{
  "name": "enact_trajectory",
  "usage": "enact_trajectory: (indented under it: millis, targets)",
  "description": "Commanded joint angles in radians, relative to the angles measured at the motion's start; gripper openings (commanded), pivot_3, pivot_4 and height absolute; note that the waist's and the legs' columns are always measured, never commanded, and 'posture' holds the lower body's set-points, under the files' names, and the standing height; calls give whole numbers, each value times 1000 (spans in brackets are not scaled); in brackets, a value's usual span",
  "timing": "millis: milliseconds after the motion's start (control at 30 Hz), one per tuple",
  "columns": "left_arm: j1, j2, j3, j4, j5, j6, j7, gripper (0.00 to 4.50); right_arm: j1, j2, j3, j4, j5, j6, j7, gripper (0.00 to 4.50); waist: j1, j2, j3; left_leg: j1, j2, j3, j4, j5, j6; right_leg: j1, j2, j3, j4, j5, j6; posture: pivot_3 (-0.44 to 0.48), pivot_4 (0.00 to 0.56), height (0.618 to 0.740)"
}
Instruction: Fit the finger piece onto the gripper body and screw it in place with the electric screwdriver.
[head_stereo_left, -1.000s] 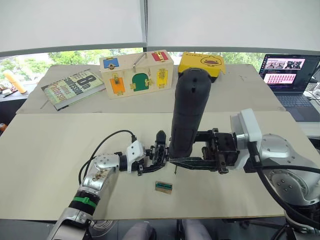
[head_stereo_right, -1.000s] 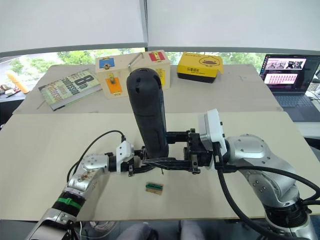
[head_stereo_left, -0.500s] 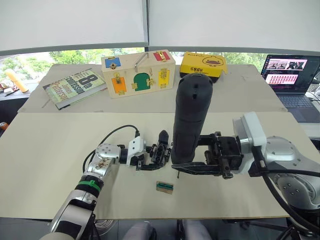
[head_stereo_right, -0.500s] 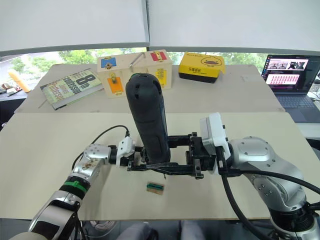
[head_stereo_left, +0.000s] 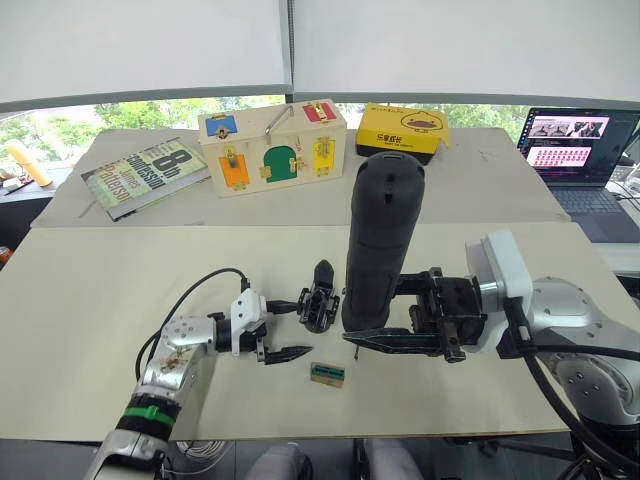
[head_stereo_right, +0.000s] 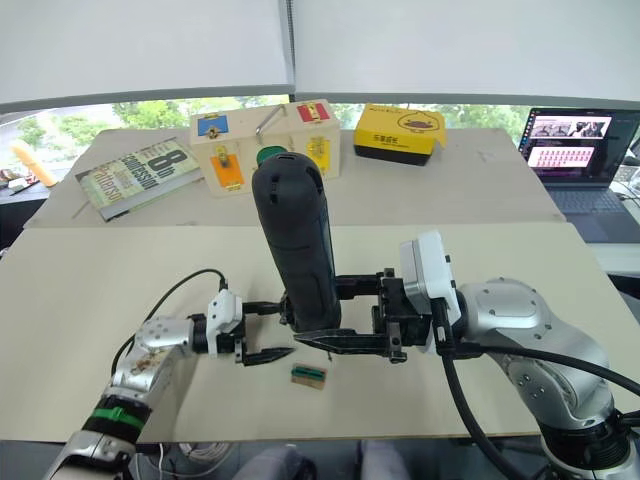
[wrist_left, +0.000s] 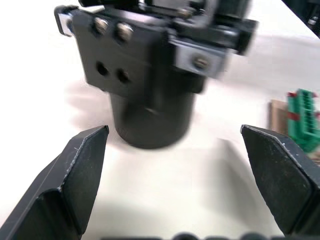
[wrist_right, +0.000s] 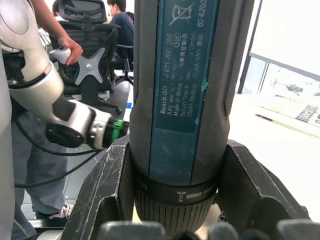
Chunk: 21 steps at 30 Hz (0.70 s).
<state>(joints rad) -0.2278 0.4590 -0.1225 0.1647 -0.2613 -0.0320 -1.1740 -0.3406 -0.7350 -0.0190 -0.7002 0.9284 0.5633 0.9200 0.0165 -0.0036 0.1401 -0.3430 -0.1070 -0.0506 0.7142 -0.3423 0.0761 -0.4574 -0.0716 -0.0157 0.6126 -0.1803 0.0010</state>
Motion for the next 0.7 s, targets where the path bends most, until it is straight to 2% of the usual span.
enact_trajectory:
  millis: [33,200,467,700]
  targets:
    - [17,-3,8,-110,6,53,84,4479,-16,13,-34,-28,24,-23,-10,1912,3,-1,0,0,0,0,0,0,0,0,0,0,0,0,0,0,150,740]
    - [41,-55,-29,-194,30,139,209,4479,-28,24,-25,-18,15,-25,-8,1912,4,-1,0,0,0,0,0,0,0,0,0,0,0,0,0,0,150,740]
    - [56,-95,-76,-217,65,161,295,4479,-42,30,-21,-6,6,-26,-4,1912,0,-1,0,0,0,0,0,0,0,0,0,0,0,0,0,0,150,740]
    - [79,-85,-96,-191,109,122,318,4479,-46,33,-19,-3,1,-28,-8,1912,-1,-1,0,0,0,0,0,0,0,0,0,0,0,0,0,0,150,740]
